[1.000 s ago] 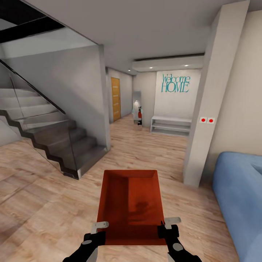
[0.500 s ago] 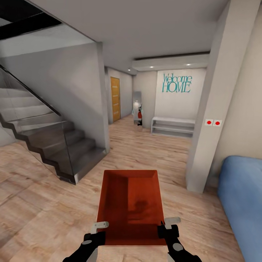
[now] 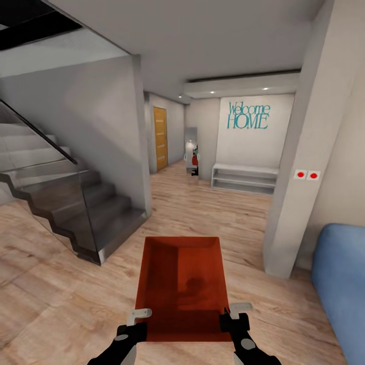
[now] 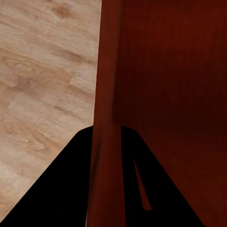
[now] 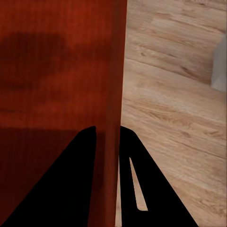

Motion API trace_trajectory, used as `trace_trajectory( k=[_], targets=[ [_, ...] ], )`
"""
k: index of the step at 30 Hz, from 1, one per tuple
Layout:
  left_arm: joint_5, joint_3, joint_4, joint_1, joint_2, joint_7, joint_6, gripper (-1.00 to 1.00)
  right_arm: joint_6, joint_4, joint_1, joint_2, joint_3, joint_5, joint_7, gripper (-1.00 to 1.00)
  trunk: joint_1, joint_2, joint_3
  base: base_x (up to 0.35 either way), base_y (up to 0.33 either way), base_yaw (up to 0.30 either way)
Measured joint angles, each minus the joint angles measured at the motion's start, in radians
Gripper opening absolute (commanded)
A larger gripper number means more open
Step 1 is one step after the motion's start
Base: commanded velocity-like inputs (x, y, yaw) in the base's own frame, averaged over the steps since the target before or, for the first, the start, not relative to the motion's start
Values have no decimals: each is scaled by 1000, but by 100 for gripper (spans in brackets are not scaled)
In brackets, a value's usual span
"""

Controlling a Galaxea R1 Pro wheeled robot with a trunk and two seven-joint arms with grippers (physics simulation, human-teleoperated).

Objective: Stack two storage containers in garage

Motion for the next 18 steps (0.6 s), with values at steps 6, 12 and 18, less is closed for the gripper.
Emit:
trace_trajectory(
  k=[6, 12, 18],
  targets=[
    [0, 0, 0, 0, -2, 3, -1, -100, -1, 0, 0, -2, -1, 0, 3, -100, 0, 0, 0, 321, 0, 0],
    [-2, 0, -1, 0, -4, 5, 0, -100, -2, 0, 0, -3, -2, 0, 5, -100, 0, 0, 0, 321, 0, 0],
    [-2, 0, -1, 0, -3, 5, -1, -100, -3, 0, 0, -3, -2, 0, 4, -100, 0, 0, 0, 321, 0, 0]
  ],
)
